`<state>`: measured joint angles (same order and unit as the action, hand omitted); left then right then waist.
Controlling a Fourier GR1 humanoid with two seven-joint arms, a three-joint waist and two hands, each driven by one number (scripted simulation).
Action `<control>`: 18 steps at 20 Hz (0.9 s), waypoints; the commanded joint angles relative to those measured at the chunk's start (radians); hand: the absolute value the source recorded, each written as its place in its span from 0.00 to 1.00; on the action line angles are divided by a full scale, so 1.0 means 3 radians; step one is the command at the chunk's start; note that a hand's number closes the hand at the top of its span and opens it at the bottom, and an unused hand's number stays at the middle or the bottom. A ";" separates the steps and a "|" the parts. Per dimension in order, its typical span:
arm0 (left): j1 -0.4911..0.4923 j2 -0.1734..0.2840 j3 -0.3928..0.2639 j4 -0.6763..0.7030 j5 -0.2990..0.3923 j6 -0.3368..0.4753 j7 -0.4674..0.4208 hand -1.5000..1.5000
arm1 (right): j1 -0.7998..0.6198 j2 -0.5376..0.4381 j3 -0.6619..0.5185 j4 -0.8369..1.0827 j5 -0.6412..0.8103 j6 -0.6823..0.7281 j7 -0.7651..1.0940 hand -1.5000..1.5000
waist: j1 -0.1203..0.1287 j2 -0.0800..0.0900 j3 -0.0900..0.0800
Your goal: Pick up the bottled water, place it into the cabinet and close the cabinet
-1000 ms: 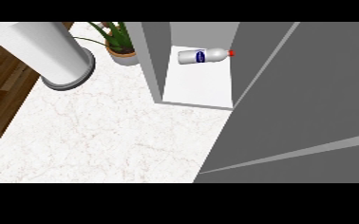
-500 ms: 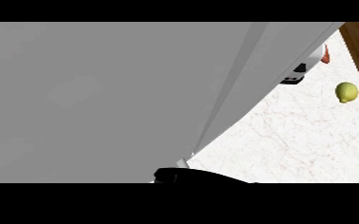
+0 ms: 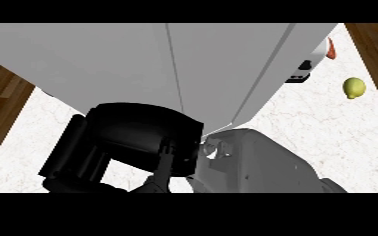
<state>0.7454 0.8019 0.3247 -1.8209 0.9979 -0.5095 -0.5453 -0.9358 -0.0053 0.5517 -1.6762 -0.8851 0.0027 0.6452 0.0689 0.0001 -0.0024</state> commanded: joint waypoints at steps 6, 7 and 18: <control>0.0352 -0.0206 0.0416 -0.0079 0.0117 -0.0283 0.0165 0.00 | 0.0209 -0.0050 -0.0344 0.0597 -0.0198 0.0378 -0.0045 1.00 | -0.0153 -0.0002 0.0012; 0.0257 -0.0384 0.0265 0.0094 -0.0160 -0.0412 0.0041 0.00 | 0.0155 -0.0041 -0.0452 0.0754 -0.0206 0.0431 -0.0079 1.00 | -0.0155 0.0000 0.0008; 0.0174 -0.0525 0.0451 -0.0081 -0.0065 -0.0439 0.0395 0.00 | -0.0079 -0.0205 -0.1022 0.1645 0.0240 0.0995 -0.0723 1.00 | -0.0158 0.0009 0.0009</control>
<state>0.8015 0.6671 0.4560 -1.8403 0.9860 -0.6116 -0.4412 -0.9350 -0.0416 0.3047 -1.2526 -0.8739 0.2647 0.5120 0.0263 -0.0002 -0.0029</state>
